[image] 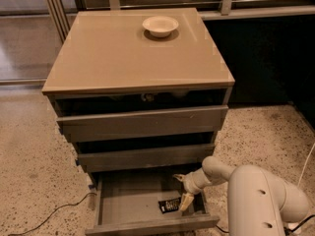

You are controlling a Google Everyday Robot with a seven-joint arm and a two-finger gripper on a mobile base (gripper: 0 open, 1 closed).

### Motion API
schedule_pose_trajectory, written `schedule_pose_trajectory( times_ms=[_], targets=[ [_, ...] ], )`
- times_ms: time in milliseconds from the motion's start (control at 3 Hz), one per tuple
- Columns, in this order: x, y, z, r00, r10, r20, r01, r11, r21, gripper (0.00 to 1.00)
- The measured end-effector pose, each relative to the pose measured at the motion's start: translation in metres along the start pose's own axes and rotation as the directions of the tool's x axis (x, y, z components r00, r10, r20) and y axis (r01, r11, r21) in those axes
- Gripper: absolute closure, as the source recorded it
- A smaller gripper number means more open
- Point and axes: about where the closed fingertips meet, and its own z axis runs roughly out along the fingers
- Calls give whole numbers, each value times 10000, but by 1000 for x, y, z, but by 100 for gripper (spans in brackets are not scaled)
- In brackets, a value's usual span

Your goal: Pick rxbar chocolate from bottom drawer and place on counter

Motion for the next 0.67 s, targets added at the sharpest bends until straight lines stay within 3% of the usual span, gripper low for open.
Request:
schedule_pose_trajectory(
  times_ms=[667],
  targets=[
    [0,0,0,10000,0,0,0,10000,-1,38]
  ],
)
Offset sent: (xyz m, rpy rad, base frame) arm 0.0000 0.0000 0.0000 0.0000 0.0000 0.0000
